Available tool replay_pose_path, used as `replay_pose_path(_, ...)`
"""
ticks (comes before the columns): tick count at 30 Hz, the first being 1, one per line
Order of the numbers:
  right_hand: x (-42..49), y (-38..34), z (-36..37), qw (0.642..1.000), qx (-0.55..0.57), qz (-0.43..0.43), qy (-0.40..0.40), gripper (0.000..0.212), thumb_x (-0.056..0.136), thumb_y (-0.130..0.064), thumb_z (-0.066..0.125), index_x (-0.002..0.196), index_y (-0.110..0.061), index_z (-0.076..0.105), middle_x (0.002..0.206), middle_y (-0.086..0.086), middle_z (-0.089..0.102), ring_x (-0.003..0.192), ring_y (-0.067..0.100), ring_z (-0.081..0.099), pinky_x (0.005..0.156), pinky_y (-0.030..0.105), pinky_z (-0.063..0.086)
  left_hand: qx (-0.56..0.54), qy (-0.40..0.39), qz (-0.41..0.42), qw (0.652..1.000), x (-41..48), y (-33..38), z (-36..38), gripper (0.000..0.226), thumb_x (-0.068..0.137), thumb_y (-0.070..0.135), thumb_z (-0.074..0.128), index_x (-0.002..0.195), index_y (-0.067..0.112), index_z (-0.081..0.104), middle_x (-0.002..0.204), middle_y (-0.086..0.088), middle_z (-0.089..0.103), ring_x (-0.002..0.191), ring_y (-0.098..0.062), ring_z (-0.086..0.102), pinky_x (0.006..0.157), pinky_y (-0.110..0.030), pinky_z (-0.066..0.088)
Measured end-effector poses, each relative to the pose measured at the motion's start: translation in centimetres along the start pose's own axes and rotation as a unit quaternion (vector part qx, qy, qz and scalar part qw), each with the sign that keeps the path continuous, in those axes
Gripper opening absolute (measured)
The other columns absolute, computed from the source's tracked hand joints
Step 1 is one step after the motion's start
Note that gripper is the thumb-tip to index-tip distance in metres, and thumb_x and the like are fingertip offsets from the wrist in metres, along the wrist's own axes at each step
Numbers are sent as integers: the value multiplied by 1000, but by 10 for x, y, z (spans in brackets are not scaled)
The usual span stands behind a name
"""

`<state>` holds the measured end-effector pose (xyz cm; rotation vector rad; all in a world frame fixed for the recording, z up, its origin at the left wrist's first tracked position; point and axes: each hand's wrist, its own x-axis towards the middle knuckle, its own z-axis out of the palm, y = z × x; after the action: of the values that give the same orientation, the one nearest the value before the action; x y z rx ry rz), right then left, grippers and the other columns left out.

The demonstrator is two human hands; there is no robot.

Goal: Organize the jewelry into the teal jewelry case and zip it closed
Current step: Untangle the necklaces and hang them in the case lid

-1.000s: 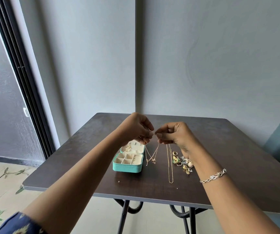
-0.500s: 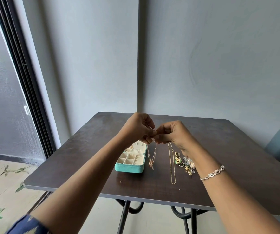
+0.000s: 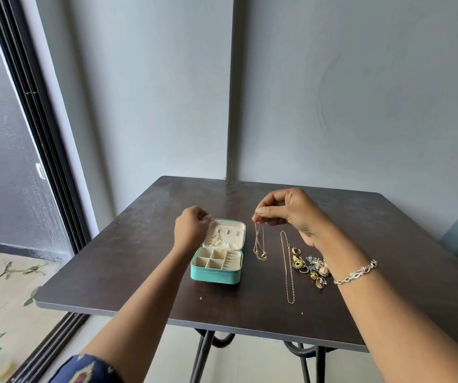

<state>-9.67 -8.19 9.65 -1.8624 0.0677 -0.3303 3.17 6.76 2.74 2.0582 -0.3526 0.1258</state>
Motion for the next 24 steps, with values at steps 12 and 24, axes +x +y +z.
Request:
replay_pose_path(12, 7, 13, -5, 1000, 12, 5, 1, 15, 79, 0, 64, 67, -10, 63, 60, 0, 68, 58, 10, 61, 56, 16, 48, 131, -91, -102, 982, 33, -41, 38, 32, 88, 20, 54, 94, -11, 59, 100, -26, 65, 95, -40, 59, 74, -39, 47)
replay_pose_path(24, 6, 18, -8, 999, 35, 2, 4, 13, 79, 0, 63, 70, -9, 63, 59, 1, 68, 57, 8, 62, 58, 17, 48, 18, -12, -86, 996, 17, -44, 51, 16, 86, 5, 45, 95, 0, 57, 104, -19, 62, 99, -34, 55, 72, -29, 35)
